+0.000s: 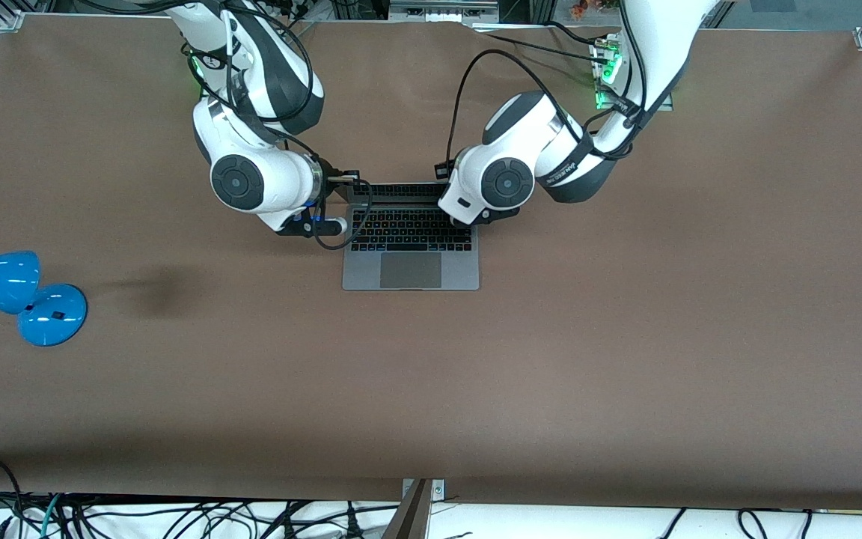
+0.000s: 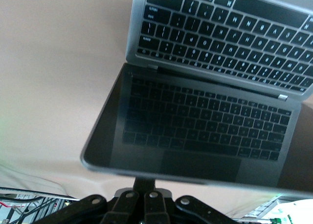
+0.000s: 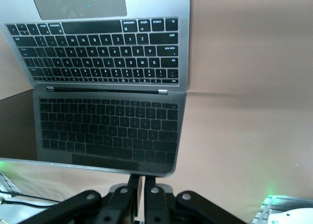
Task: Close laptop with both arms from behind
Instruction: 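Push the screen back edge forward with both grippers, tilting it down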
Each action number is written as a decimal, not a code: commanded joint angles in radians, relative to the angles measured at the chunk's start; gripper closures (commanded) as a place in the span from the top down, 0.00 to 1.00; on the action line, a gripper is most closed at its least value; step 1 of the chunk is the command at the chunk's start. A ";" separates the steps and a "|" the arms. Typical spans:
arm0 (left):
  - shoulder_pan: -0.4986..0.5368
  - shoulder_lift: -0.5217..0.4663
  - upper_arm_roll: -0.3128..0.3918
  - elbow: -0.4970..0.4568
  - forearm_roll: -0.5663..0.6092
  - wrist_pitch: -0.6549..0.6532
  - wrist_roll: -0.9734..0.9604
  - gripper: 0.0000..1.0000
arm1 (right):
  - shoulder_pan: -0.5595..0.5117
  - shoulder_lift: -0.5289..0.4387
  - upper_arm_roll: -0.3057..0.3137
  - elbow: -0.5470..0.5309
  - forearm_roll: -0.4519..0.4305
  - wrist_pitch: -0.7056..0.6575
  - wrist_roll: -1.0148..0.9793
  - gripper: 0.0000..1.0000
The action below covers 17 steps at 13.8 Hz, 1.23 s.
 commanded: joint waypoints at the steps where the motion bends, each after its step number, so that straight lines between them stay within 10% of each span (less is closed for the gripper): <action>1: -0.012 0.054 0.006 0.061 0.039 -0.006 -0.012 0.00 | -0.005 0.015 0.000 0.011 -0.015 0.022 -0.015 0.08; 17: -0.013 0.168 0.048 0.181 0.101 -0.002 0.002 0.00 | -0.011 0.094 -0.017 0.111 -0.057 0.081 -0.071 0.08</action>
